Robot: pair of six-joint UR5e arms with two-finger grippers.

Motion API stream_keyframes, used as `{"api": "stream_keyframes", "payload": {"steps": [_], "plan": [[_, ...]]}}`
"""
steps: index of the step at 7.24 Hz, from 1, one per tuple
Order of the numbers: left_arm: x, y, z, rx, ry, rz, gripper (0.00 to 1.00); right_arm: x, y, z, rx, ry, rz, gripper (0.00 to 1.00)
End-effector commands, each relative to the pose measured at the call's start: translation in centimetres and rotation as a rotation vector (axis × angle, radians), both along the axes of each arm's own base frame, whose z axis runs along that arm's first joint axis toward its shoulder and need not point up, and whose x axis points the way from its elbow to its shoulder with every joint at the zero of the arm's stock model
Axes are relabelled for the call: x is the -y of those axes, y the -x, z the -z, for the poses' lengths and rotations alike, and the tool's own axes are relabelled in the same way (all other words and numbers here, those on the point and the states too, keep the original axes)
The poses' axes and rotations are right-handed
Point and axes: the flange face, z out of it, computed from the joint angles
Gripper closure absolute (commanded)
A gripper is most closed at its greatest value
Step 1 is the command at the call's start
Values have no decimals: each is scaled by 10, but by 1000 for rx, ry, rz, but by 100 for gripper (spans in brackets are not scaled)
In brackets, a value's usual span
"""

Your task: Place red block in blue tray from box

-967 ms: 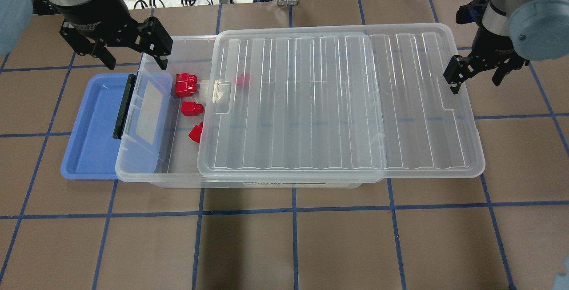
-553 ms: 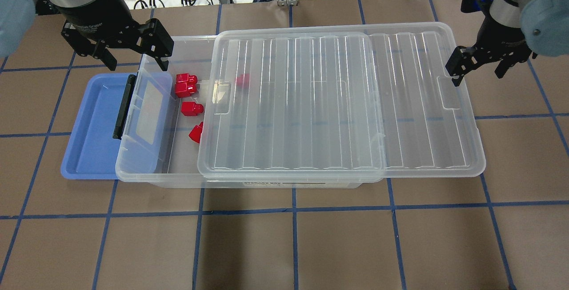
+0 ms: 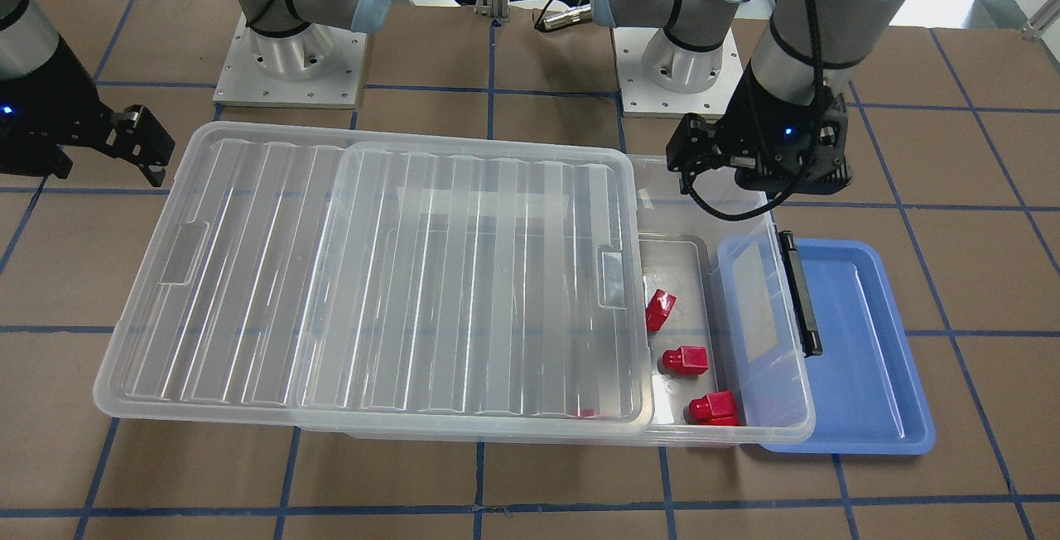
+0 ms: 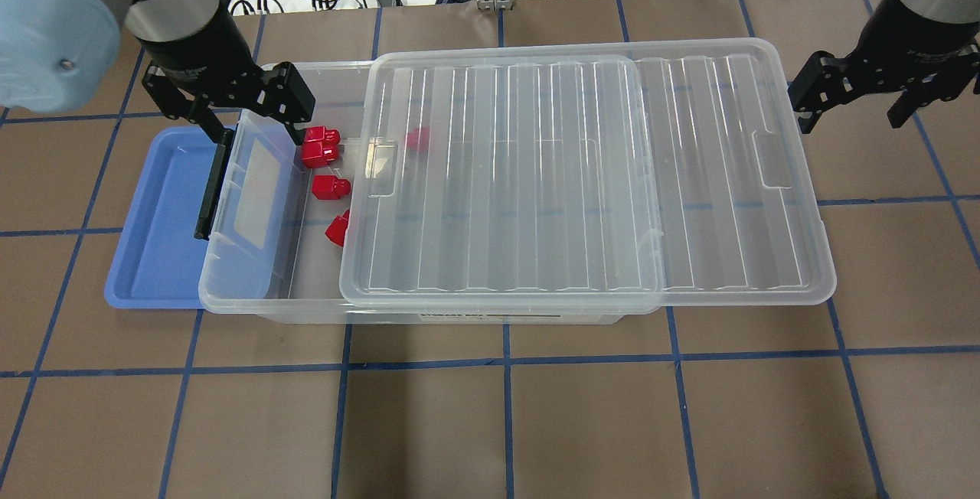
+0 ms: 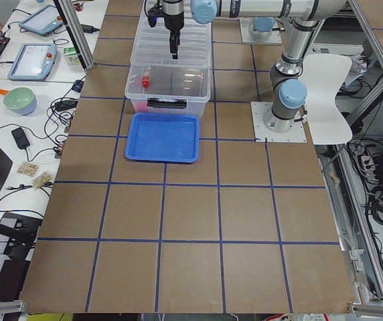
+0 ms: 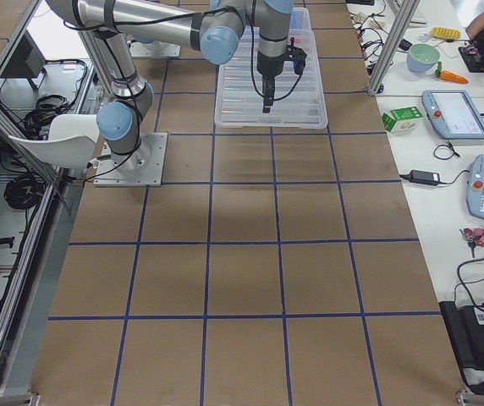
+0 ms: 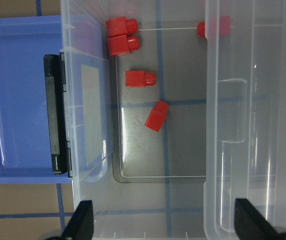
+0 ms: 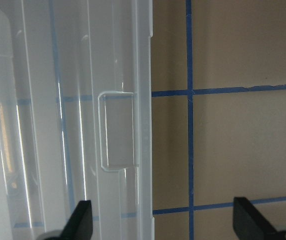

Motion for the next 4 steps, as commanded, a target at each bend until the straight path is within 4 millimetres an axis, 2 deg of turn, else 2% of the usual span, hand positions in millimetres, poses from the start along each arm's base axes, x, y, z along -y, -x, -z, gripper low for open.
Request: {"api": "stream_keyframes", "payload": {"steps": [1,2,4], "plan": [[-2,-22,82,-5,-9,43,0,-9,-21,-9,4,-11,10,0],[-10,-30,102,-25,-30,80,0,-11,-37,-1,3,-25,-20,0],[-8,-23,127,-102,-70,66,0,-14,-41,-2,5,-28,-28,0]]}}
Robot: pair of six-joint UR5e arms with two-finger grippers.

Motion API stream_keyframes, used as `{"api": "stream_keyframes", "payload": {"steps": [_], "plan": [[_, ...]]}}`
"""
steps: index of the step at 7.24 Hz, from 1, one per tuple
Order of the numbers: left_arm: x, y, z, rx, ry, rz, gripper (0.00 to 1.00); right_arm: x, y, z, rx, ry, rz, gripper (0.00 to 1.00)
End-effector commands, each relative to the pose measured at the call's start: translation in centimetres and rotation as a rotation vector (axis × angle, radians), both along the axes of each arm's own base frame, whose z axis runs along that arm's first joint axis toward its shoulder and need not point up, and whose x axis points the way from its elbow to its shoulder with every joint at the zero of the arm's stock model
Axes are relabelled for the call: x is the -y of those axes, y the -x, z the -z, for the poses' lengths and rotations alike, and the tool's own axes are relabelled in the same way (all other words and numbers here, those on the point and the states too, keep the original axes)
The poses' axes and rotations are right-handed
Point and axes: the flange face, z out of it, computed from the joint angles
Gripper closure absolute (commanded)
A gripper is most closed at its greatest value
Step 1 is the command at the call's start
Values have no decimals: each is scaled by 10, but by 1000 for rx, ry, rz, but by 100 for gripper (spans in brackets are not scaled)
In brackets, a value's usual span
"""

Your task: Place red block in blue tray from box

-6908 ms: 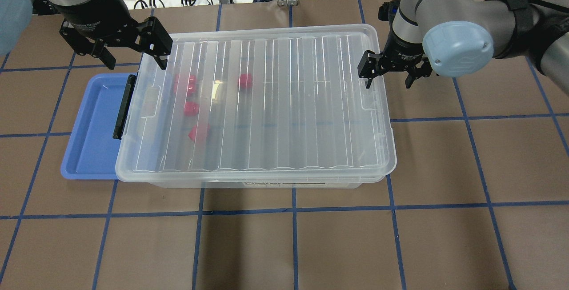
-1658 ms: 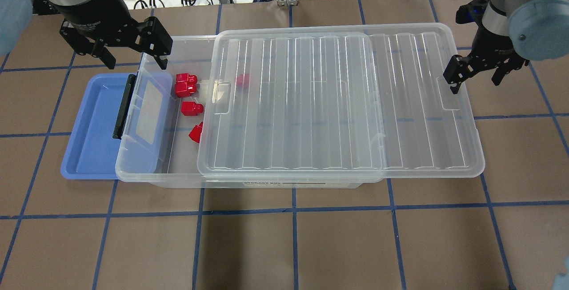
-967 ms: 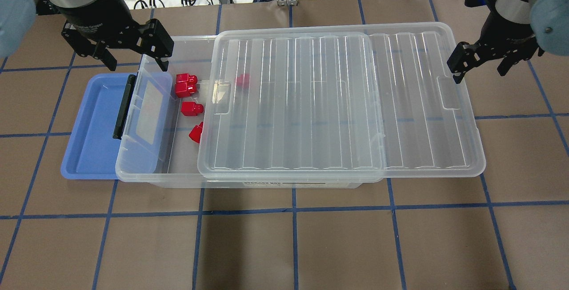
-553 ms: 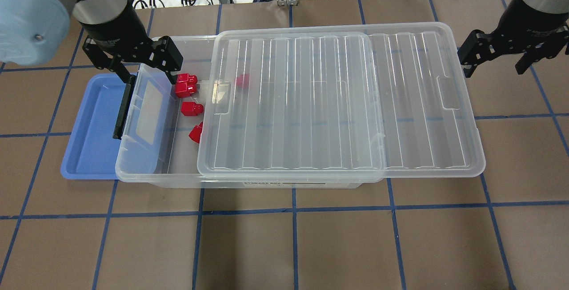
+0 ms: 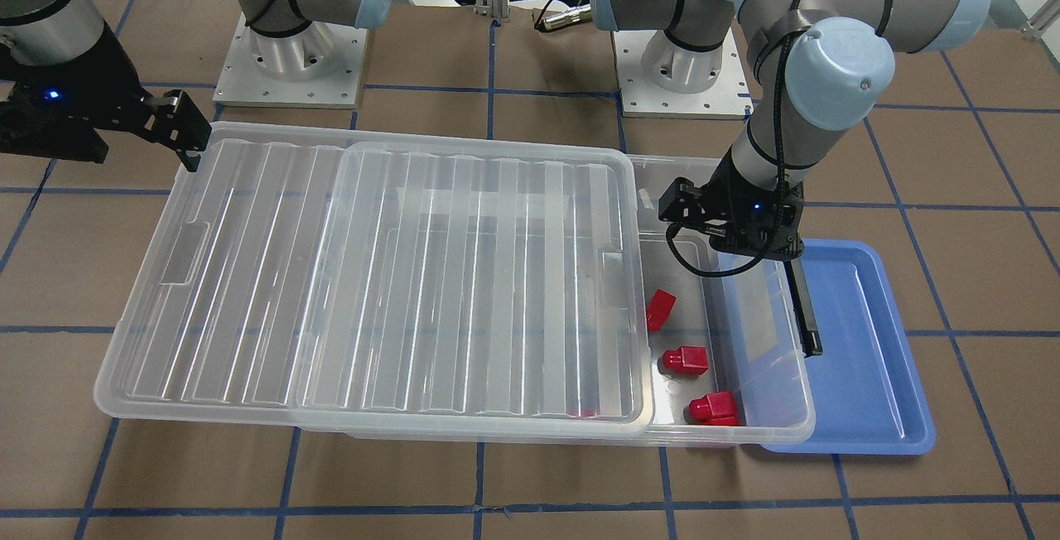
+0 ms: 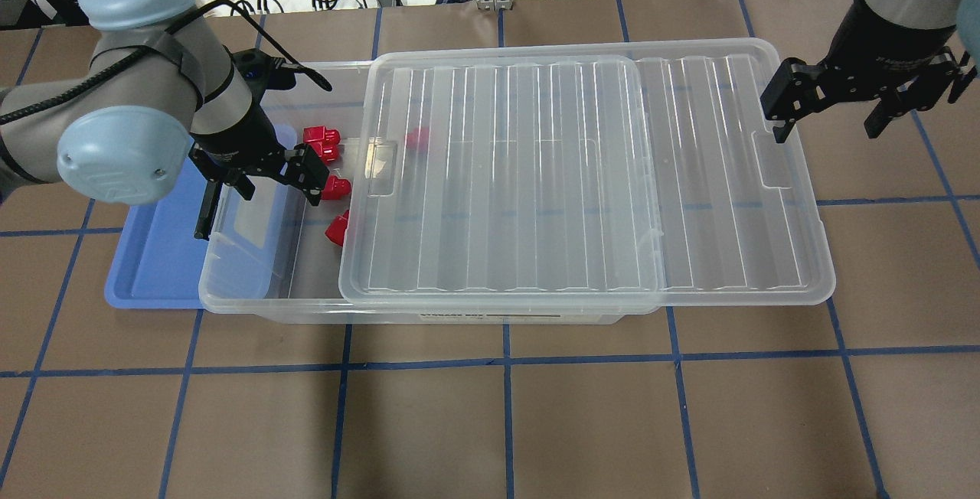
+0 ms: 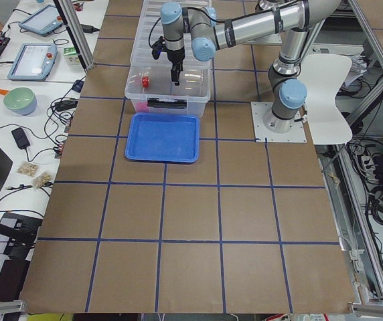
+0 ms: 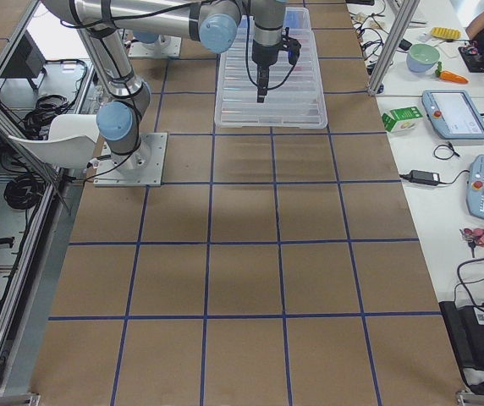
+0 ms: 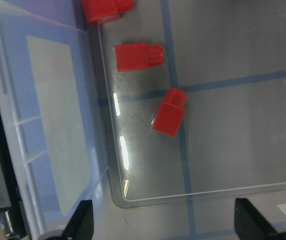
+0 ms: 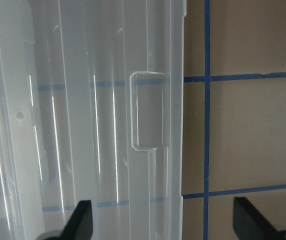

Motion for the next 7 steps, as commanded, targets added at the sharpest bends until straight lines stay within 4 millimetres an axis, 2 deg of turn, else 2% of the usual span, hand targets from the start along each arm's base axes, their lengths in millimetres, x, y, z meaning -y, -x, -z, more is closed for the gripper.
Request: {"api": "stream_keyframes", "payload": {"steps": [1,4,7], "plan": [[1,3,25,-34,-31,0,0,-2,-4,0,7,1,-8,0],[1,0,70,-24,1,-7,0,2,-3,2,9,0,-21,0],[3,-3,86,-26,-9,-15,0,-5,-6,-10,5,23,-8,0]]}}
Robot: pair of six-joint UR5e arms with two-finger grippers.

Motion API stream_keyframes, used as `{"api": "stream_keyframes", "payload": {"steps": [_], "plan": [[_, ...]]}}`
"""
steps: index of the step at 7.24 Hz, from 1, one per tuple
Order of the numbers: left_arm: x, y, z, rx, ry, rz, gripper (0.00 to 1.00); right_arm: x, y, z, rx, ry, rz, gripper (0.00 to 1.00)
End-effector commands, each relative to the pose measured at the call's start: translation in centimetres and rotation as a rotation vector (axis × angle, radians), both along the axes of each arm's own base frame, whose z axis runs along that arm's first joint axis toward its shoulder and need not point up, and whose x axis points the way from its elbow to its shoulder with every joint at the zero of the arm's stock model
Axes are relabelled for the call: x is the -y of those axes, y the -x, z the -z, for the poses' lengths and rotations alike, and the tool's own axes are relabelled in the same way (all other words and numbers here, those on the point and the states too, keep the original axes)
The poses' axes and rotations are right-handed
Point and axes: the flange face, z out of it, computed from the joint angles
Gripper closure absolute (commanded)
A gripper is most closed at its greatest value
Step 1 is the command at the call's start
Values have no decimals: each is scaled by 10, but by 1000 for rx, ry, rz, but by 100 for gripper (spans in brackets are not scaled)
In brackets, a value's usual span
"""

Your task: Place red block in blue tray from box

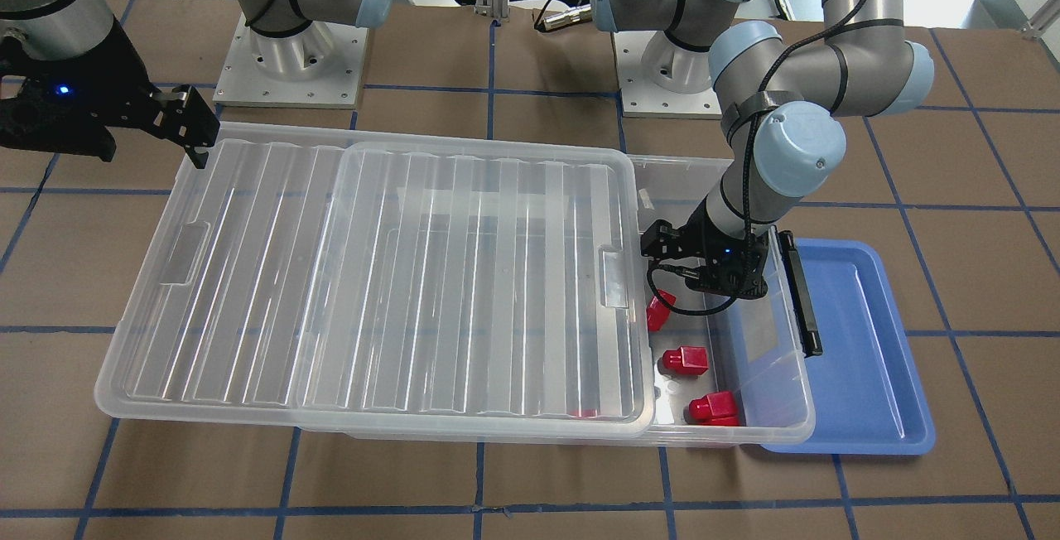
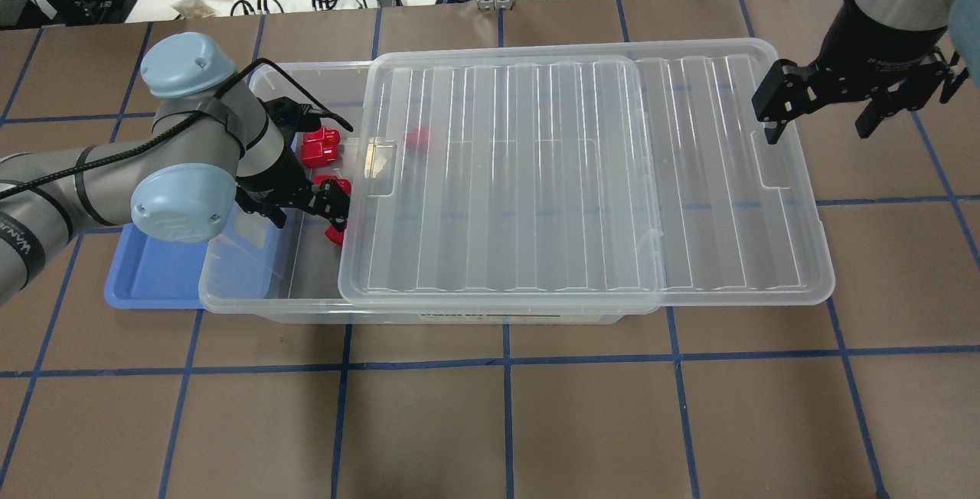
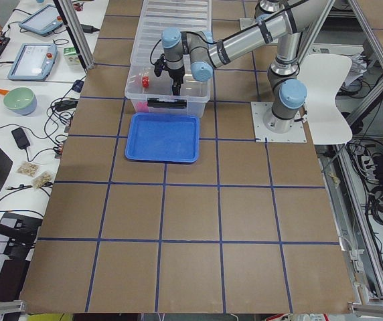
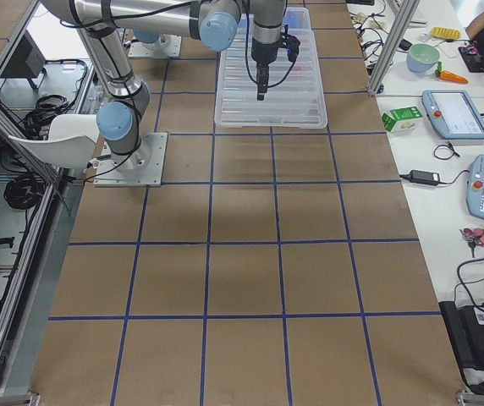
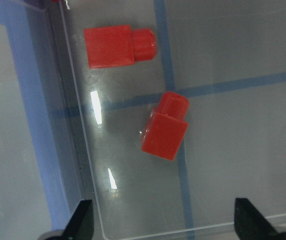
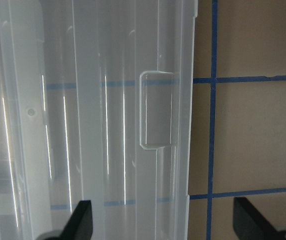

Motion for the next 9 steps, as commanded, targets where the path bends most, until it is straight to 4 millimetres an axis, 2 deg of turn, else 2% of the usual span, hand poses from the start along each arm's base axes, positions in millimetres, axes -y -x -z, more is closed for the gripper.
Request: {"api": "stream_keyframes", "payload": {"steps": [1,9], "plan": [[1,-1,12,-5,-18,-6,0,-4,-2,-9,-2,18,1,0],[12,-6,44,-11,-37,-13,0,-8,-3,-9,-5,21,-1,0]]}}
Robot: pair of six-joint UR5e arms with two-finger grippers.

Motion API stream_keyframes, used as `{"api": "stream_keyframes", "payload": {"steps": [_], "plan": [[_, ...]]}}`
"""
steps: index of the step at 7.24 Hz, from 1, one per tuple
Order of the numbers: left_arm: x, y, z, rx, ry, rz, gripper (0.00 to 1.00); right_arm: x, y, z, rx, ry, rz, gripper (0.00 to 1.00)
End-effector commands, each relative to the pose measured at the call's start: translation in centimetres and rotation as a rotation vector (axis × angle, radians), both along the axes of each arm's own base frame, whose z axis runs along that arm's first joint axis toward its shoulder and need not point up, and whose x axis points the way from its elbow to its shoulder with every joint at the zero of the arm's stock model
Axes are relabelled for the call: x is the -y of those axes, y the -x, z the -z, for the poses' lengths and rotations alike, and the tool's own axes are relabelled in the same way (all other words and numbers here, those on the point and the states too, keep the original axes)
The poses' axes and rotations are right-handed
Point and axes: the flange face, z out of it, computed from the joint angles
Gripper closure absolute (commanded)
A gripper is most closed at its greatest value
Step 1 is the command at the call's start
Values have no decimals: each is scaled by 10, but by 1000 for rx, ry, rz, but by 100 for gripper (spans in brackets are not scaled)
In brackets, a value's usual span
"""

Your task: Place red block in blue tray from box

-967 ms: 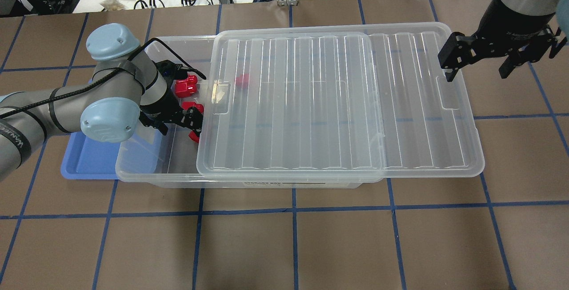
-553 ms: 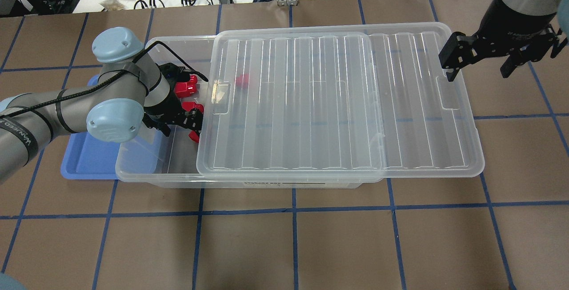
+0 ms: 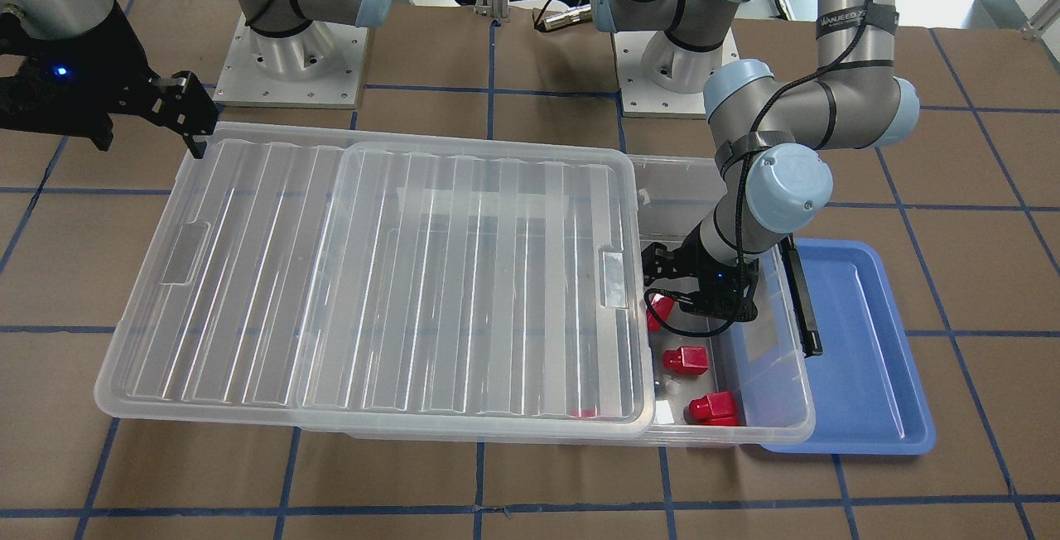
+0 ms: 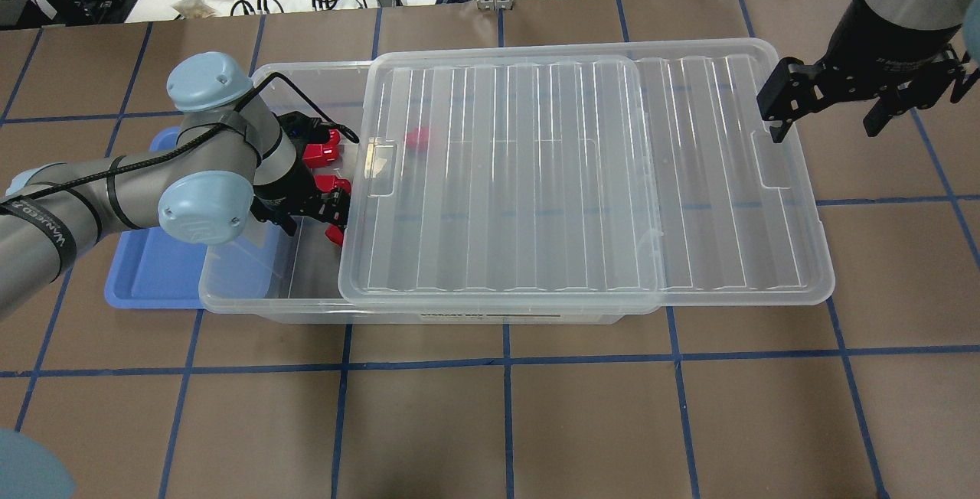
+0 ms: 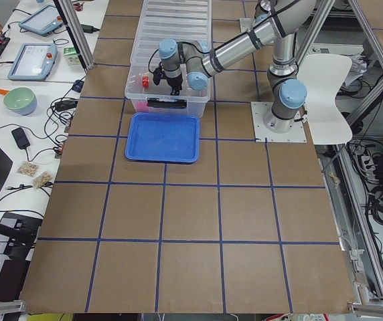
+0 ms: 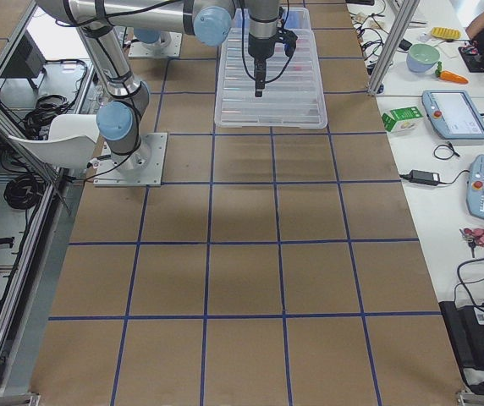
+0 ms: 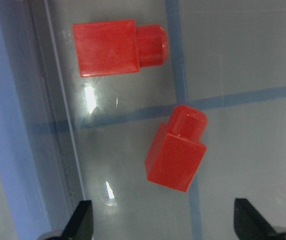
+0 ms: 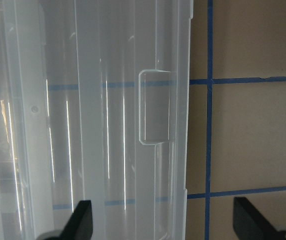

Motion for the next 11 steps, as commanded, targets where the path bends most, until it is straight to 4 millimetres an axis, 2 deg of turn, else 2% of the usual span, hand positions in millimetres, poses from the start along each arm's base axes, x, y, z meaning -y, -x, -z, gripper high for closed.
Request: {"api": "stream_keyframes", "payload": {"steps": [1,3,7,9,10,11], "plan": [[3,-6,11,-4,-17,-4,0,0,0,1,3,-4,0,0],[4,-15,18,-9,-30,-20,2,0,0,5,4,-10,2,0],[6,-8,23,-59,-31,-28,4,0,0,2,-1,2,0,0],[9,-9,29,-58,-22,-32,15,0,0,4,-2,-8,0,0],[10,-8,31,-57,-15,-30,24,0,1,4,-4,-5,0,0],[11,-8,31,-58,-13,-30,36,1,1,6,-5,-8,0,0]]}}
